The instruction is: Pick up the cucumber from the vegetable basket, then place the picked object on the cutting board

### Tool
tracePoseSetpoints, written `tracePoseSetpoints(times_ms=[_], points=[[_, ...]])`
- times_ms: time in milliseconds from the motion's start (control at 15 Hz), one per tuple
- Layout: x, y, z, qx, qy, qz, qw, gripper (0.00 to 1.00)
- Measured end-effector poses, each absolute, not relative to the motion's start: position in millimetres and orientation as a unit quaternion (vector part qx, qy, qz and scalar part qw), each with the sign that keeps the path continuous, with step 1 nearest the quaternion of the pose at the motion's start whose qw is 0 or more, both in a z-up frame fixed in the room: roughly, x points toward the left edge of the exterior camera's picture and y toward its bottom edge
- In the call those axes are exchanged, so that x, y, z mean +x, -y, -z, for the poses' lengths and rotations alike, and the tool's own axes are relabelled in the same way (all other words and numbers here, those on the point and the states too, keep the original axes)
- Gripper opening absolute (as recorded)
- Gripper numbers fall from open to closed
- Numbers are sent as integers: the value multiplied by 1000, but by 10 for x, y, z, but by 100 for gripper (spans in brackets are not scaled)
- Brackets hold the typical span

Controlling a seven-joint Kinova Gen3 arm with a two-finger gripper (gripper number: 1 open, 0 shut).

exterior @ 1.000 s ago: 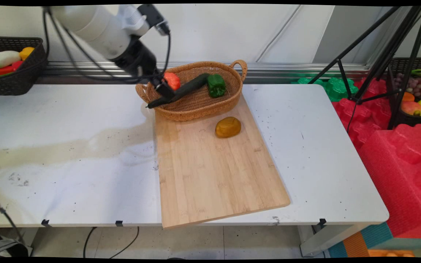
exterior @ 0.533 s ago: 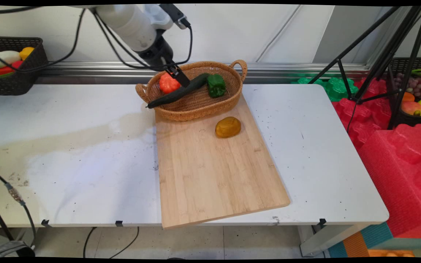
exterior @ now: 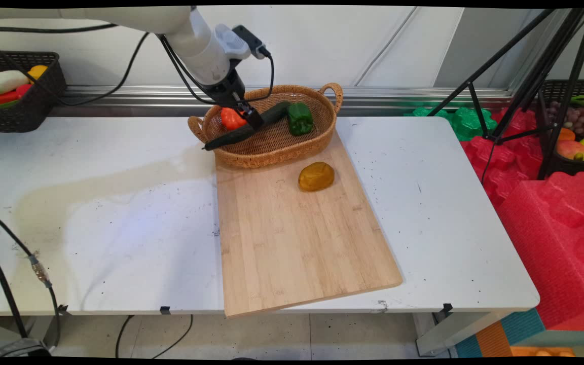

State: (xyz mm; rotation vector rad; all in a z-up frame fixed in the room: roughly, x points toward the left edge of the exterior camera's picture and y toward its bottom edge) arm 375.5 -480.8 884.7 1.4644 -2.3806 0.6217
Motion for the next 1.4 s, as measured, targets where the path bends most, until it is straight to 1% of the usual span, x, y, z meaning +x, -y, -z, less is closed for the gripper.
tracePoseSetpoints(times_ms=[400, 733, 800, 1067, 1400], points=[[3778, 4931, -8536, 534, 815, -194, 115, 100], [3768, 4936, -8415, 552, 806, -185, 109, 100], [3765, 4936, -8405, 555, 804, -184, 109, 0], [3744, 4925, -8403, 567, 795, -186, 114, 0], [3716, 4857, -8533, 579, 781, -201, 125, 0]])
